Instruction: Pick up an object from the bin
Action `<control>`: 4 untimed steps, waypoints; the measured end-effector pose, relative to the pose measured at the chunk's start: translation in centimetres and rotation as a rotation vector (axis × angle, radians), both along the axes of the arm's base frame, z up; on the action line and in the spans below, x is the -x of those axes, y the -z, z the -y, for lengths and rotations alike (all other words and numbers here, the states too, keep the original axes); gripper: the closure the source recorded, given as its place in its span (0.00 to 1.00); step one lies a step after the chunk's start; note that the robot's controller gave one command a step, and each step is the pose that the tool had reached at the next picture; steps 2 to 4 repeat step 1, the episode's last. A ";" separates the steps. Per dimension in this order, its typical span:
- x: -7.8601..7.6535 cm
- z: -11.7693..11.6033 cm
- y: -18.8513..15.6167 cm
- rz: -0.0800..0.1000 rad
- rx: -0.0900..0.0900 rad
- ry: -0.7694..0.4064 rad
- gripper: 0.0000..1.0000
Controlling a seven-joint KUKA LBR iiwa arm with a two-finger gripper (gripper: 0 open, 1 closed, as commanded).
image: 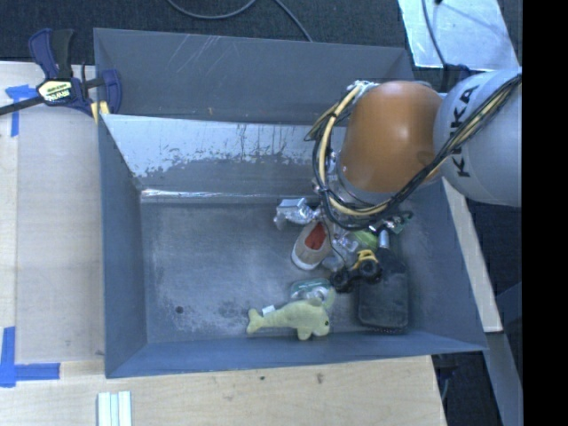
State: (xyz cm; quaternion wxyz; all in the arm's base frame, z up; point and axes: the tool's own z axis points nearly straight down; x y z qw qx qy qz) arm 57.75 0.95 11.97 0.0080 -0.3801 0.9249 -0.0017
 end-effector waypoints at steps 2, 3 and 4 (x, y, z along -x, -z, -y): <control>-0.5 -0.3 -0.7 0.005 -0.002 0.060 0.00; -0.5 -0.3 -0.7 0.005 -0.002 0.060 0.00; -0.5 -0.3 -0.7 0.005 -0.002 0.060 0.00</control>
Offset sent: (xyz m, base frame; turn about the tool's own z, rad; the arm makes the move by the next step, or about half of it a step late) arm 0.0348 -0.0168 -0.0136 -0.1011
